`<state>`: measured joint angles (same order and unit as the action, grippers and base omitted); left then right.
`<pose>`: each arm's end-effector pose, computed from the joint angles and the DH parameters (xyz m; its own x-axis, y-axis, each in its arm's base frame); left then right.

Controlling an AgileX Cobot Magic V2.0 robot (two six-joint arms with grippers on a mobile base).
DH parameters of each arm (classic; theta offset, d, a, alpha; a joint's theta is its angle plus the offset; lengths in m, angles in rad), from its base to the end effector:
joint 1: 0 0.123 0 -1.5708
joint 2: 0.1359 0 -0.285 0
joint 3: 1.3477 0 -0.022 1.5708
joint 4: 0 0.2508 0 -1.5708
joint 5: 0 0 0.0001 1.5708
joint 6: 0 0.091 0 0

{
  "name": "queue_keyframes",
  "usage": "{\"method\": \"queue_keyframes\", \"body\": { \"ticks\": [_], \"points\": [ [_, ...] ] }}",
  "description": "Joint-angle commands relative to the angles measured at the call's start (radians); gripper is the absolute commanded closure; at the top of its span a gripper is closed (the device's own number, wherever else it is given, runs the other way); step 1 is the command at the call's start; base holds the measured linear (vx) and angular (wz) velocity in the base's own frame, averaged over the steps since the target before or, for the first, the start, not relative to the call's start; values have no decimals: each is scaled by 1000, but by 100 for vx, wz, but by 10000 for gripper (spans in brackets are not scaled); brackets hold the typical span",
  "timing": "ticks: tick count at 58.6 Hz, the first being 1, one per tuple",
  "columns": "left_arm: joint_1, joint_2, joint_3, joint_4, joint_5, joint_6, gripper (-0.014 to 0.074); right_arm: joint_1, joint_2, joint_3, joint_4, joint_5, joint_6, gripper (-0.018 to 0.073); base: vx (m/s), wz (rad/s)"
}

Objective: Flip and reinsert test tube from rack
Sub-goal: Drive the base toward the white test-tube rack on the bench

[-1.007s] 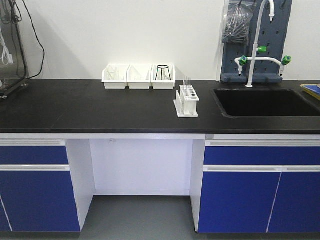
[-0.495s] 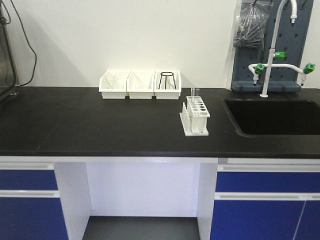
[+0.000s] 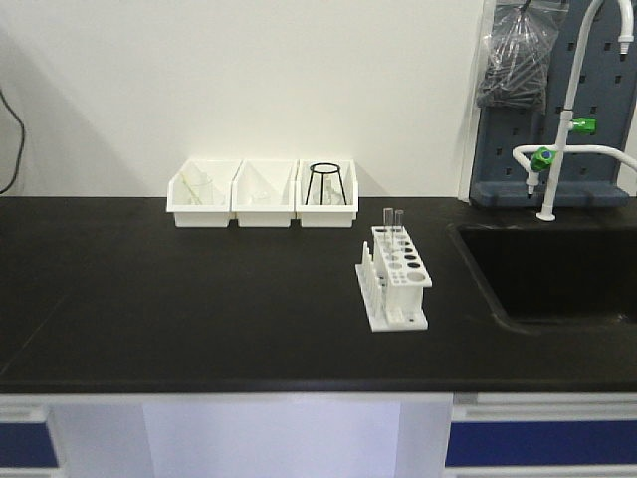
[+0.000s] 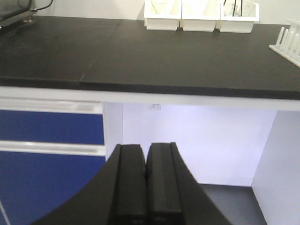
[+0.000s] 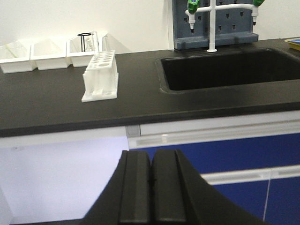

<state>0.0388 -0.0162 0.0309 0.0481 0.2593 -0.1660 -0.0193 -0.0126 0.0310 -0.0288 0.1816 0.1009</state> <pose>0.0549 0.0033 0.1802 -0.1779 -0.1262 -0.9759 -0.0726 0.9907 -0.1149 0.0562 -0.0016 0.1869 -0.1104 0.0746 -0.9911 0.0326 0.9969 0.0715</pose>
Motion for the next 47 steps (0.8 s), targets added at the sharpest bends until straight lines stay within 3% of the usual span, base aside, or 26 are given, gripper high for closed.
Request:
{"method": "queue_keyframes", "body": {
  "ticks": [1, 47],
  "points": [
    [-4, -11, 2, -5, -80, 0, 603, -6, -8, 1, -9, -79, -1, 571, 46, -6],
    [-4, -11, 2, -5, -80, 0, 603, -6, -8, 1, -9, -80, -1, 571, 42, -3]
  ]
}}
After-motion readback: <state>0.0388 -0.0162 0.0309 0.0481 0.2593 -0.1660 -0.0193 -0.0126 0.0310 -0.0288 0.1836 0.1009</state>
